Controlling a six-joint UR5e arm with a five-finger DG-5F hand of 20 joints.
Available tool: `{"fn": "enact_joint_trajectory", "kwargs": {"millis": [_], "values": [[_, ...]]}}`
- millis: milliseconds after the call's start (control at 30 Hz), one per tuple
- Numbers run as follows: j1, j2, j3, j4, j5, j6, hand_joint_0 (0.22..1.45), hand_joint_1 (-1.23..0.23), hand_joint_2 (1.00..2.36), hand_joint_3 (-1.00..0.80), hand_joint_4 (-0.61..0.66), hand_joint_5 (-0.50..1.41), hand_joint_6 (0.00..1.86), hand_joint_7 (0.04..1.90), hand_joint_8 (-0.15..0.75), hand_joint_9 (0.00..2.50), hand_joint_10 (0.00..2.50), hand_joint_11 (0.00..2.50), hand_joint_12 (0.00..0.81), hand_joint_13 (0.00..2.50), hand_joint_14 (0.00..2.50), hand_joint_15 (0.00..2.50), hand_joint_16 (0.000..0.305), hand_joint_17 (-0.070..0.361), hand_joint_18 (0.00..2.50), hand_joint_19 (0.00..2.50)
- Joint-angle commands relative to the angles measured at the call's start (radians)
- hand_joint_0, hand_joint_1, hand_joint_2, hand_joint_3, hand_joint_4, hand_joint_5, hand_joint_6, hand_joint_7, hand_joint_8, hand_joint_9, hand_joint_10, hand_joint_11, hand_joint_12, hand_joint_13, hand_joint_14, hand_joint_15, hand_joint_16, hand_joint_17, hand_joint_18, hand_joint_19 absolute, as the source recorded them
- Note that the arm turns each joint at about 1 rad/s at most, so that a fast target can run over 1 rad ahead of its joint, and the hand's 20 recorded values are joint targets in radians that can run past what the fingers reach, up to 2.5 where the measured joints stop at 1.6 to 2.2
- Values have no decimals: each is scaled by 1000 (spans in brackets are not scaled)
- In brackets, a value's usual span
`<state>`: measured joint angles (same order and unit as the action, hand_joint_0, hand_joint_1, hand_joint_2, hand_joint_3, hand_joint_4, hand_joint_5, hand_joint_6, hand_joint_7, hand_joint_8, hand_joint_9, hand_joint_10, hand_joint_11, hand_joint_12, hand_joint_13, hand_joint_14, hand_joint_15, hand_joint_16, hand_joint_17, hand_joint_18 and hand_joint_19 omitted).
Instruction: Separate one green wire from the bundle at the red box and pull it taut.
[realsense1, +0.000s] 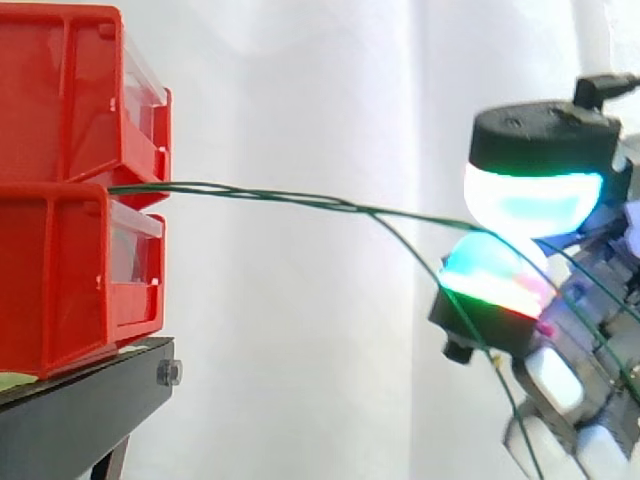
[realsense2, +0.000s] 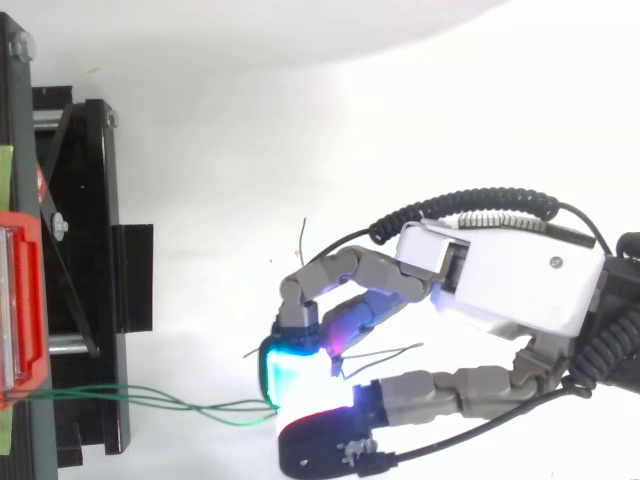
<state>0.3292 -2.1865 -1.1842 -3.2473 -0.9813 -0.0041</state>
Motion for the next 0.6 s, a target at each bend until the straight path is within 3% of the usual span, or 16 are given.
{"fn": "enact_joint_trajectory", "kwargs": {"millis": [0, 167, 233, 267, 400, 533, 567], "values": [[-2, 20, 0, -144, 1, -36, 618, -714, 1025, -165, 78, -154, 879, 1175, 287, 899, 22, 639, 371, 807, 16, 392, 55, 125, 728, 503], [-2, 62, 0, -287, 58, -34, 618, -714, 1026, -165, 81, -155, 878, 1184, 287, 899, 24, 633, 374, 806, 17, 389, 55, 125, 728, 501], [-2, 66, 0, -287, 58, -34, 618, -714, 1025, -165, 78, -154, 879, 1175, 287, 900, 23, 634, 374, 808, 16, 393, 55, 125, 727, 503], [1, 79, 0, -327, 79, -34, 619, -714, 1025, -167, 78, -154, 879, 1175, 290, 902, 25, 639, 373, 808, 18, 395, 55, 124, 726, 511], [4, 102, 0, -379, 105, -34, 619, -714, 1025, -165, 78, -154, 879, 1175, 290, 906, 22, 638, 373, 809, 16, 392, 55, 125, 727, 510], [7, 108, 0, -393, 130, -30, 619, -715, 1025, -161, 79, -154, 879, 1175, 289, 916, 25, 668, 374, 807, 16, 396, 55, 125, 727, 508], [10, 109, 0, -410, 156, -14, 619, -715, 1025, -164, 79, -154, 879, 1175, 289, 919, 23, 679, 372, 808, 16, 399, 55, 125, 727, 511]]}}
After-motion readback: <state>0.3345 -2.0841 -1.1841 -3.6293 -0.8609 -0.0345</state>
